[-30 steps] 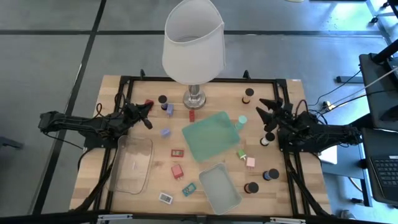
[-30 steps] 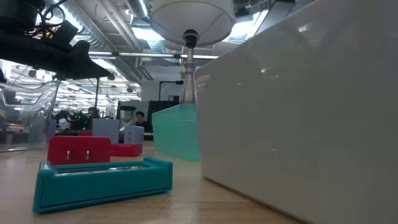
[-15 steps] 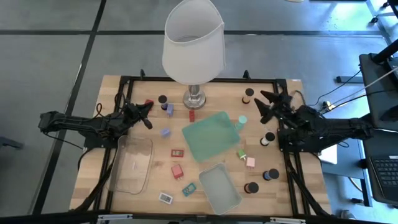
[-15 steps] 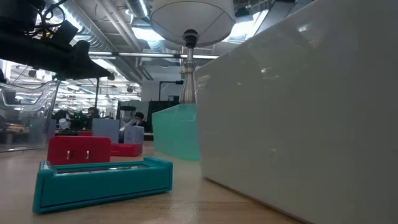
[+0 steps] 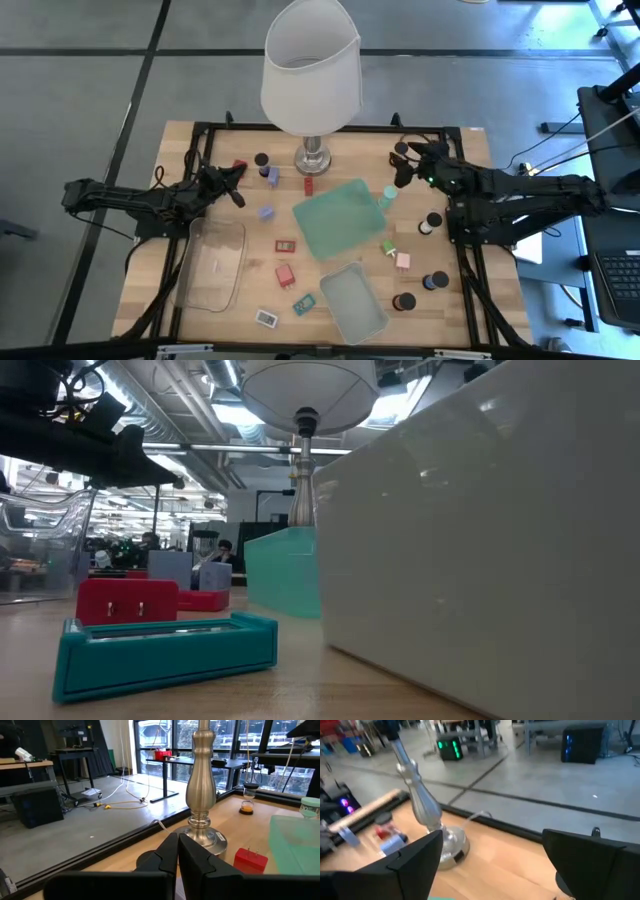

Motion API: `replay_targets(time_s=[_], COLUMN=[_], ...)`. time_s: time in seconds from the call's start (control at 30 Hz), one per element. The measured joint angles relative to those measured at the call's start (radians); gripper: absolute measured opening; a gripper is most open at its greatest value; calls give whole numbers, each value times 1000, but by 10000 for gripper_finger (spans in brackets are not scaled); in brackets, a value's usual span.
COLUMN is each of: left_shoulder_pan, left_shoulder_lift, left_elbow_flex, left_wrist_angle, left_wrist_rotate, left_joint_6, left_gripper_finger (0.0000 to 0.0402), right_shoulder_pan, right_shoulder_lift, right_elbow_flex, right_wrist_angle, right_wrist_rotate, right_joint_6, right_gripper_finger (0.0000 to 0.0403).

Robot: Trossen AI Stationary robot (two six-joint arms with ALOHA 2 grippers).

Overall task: Pick & Place Office items
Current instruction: Put the orange hourglass into the green bin

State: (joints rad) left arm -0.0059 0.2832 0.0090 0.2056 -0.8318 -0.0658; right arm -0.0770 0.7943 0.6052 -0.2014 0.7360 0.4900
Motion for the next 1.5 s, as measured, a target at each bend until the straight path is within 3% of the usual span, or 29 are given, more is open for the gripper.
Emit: replay_targets(time_s=[0.13, 0.33, 0.7, 1.07, 1.5], left_shoulder_pan=[0, 0, 0, 0, 0], left_shoulder_lift=[0, 0, 0, 0, 0], left_elbow_flex=[0, 0, 0, 0, 0], left_wrist_angle=[0, 0, 0, 0, 0], left_wrist_rotate=[0, 0, 0, 0, 0], left_joint_6=[0, 0, 0, 0, 0], left_gripper_finger=[7, 6, 6, 6, 7], right_shoulder_pan=[-82, -278, -554, -609, -632], right_shoulder_lift=[80, 159, 264, 472, 569], right_elbow_flex=[54, 112, 137, 137, 137], right_wrist_angle=[-67, -178, -220, -190, -157], right_wrist_rotate=[-70, -336, -431, -464, -509], right_joint_6=[0, 30, 3, -13, -34], right_gripper_finger=[362, 367, 367, 366, 366])
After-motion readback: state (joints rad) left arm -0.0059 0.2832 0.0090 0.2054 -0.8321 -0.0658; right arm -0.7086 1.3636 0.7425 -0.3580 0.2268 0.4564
